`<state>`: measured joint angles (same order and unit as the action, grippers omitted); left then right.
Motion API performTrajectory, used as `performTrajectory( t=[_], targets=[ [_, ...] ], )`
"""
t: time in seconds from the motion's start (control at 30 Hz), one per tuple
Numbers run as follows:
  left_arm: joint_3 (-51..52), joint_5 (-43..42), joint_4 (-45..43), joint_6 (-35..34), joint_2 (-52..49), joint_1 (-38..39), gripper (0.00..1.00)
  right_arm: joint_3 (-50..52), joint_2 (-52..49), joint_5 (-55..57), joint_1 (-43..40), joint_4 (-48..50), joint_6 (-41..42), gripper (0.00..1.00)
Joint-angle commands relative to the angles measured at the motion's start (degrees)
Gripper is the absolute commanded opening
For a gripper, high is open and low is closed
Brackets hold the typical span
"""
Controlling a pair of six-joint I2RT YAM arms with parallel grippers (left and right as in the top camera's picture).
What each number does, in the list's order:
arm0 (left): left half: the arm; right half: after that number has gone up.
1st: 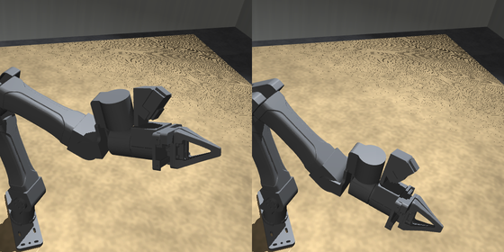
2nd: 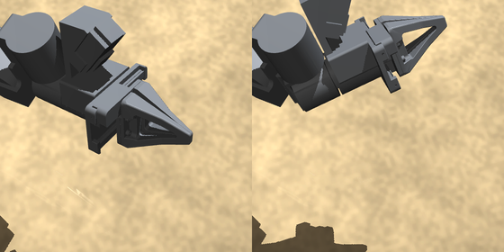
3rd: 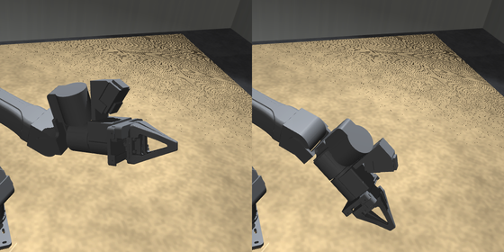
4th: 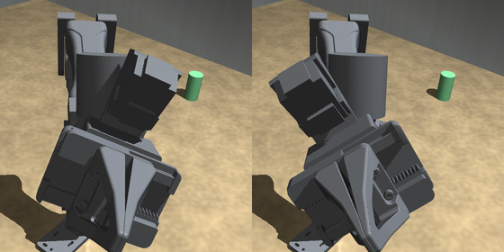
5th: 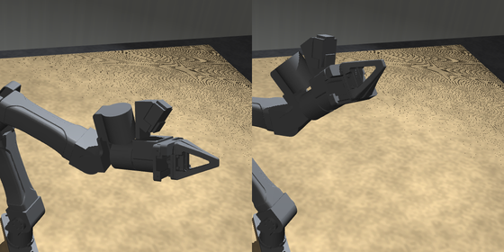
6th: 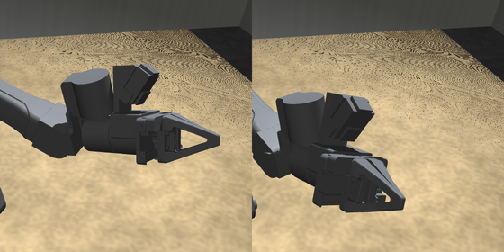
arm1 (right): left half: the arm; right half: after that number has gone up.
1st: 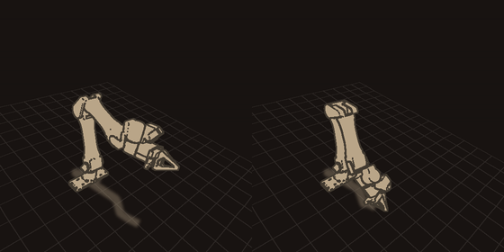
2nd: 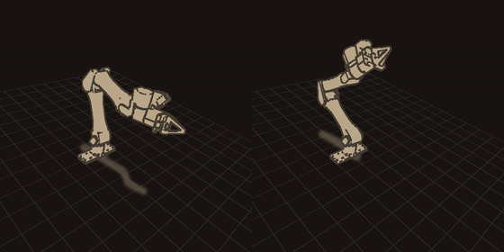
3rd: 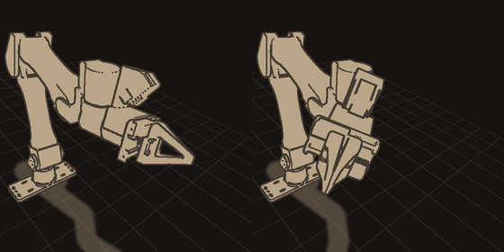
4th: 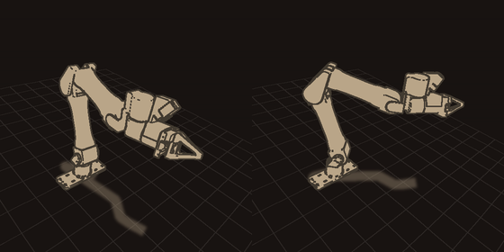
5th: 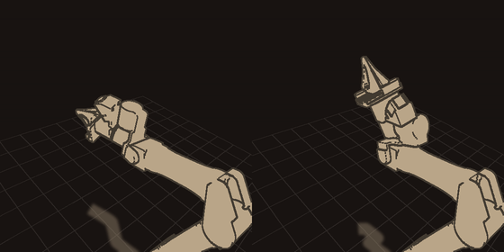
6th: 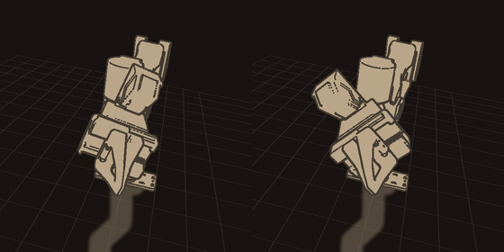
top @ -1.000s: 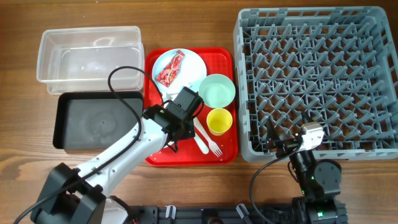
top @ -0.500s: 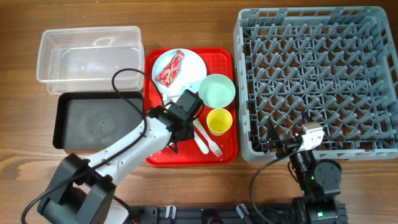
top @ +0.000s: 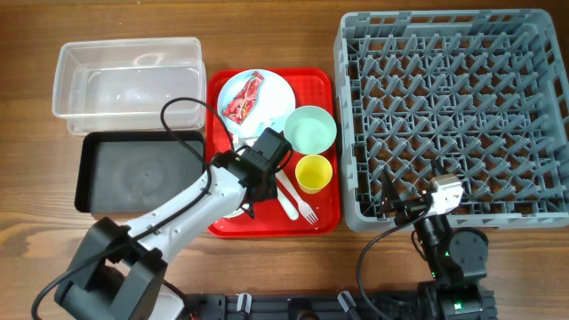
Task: Sort waste into correct bins and load items into the dishwasher rack
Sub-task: 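Lift the blue bowl and carry it over the black tray, then tilt the blue bowl to pour the food onto the black tray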
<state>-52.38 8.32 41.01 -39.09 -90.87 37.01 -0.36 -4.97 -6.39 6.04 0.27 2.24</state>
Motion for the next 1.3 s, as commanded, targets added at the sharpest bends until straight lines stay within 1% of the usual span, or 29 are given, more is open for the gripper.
performTrajectory(
  t=[0.0, 0.07, 0.13, 0.23, 0.3, 0.37, 0.43, 0.47, 0.57, 0.6, 0.63, 0.73, 0.77, 0.83, 0.9, 0.93, 0.97, 1.03, 1.1, 1.27],
  targets=[
    [-3.48, -0.31, 3.87, -0.35, 6.45, -0.20, 0.04, 0.07, 0.04, -0.55, -0.11, 0.20, -0.37, 1.00],
    [-4.66, -0.33, 5.68, -0.33, 10.71, -1.07, 0.04, 0.07, 0.02, -0.55, -0.11, 0.20, -0.39, 1.00],
    [-4.94, -0.74, 6.62, 0.09, 15.21, -3.76, 0.04, 0.07, 0.04, -0.55, -0.11, 0.20, -0.37, 1.00],
    [-4.96, -5.88, 7.28, 5.11, 20.13, -11.37, 0.04, 0.07, 0.04, -0.55, -0.11, 0.20, -0.39, 1.00],
    [-4.96, -10.82, 8.09, 10.29, 21.18, -22.73, 0.04, 0.07, 0.04, -0.55, -0.13, 0.20, -0.39, 1.00],
    [-4.94, -19.87, 8.07, 15.69, 20.87, -33.77, 0.04, 0.07, 0.04, -0.55, -0.11, 0.20, -0.37, 0.99],
    [-4.94, -26.45, 8.07, 19.21, 20.63, -40.94, 0.04, 0.07, 0.04, -0.55, -0.11, 0.20, -0.37, 1.00],
    [-4.94, -33.05, 7.93, 22.86, 20.00, -49.31, 0.04, 0.07, 0.02, -0.55, -0.11, 0.20, -0.39, 1.00],
    [-4.94, -45.88, 7.65, 29.79, 16.83, -63.21, 0.04, 0.07, 0.04, -0.55, -0.11, 0.20, -0.39, 1.00],
    [-4.94, -49.11, 7.61, 30.40, 15.41, -65.77, 0.04, 0.07, 0.04, -0.55, -0.11, 0.20, -0.37, 1.00],
    [-4.94, -54.36, 7.21, 32.41, 12.76, -68.67, 0.04, 0.07, 0.04, -0.55, -0.11, 0.20, -0.37, 1.00],
    [-4.94, -66.53, 4.98, 37.16, 5.95, -72.98, 0.04, 0.07, 0.04, -0.55, -0.11, 0.20, -0.39, 1.00],
    [-4.94, -73.77, 4.61, 40.39, 2.91, -74.64, 0.04, 0.07, 0.04, -0.55, -0.11, 0.20, -0.39, 1.00],
    [-4.94, -79.54, 4.52, 43.71, 0.09, -76.65, 0.04, 0.07, 0.04, -0.55, -0.13, 0.20, -0.37, 1.00],
    [-4.94, -80.13, 4.02, 44.98, -1.66, -78.73, 0.04, 0.07, 0.04, -0.55, -0.11, 0.20, -0.37, 1.00],
    [-4.83, -82.09, 3.98, 44.94, -2.69, -80.74, 0.04, 0.07, 0.04, -0.55, -0.11, 0.20, -0.35, 1.00],
    [-4.79, -85.88, 3.98, 46.42, -2.84, -81.85, 0.04, 0.07, 0.02, -0.55, -0.11, 0.20, -0.37, 1.00],
    [-4.79, -87.86, 3.10, 46.40, -2.84, -82.27, 0.04, 0.07, 0.04, -0.55, -0.13, 0.20, -0.37, 1.00],
    [-4.79, -88.04, 1.31, 46.38, -2.84, -82.42, 0.04, 0.07, 0.04, -0.55, -0.11, 0.20, -0.39, 1.00],
    [-4.74, -91.38, 0.55, 46.38, -2.86, -83.84, 0.04, 0.07, 0.04, -0.55, -0.11, 0.20, -0.39, 1.00]
  ],
)
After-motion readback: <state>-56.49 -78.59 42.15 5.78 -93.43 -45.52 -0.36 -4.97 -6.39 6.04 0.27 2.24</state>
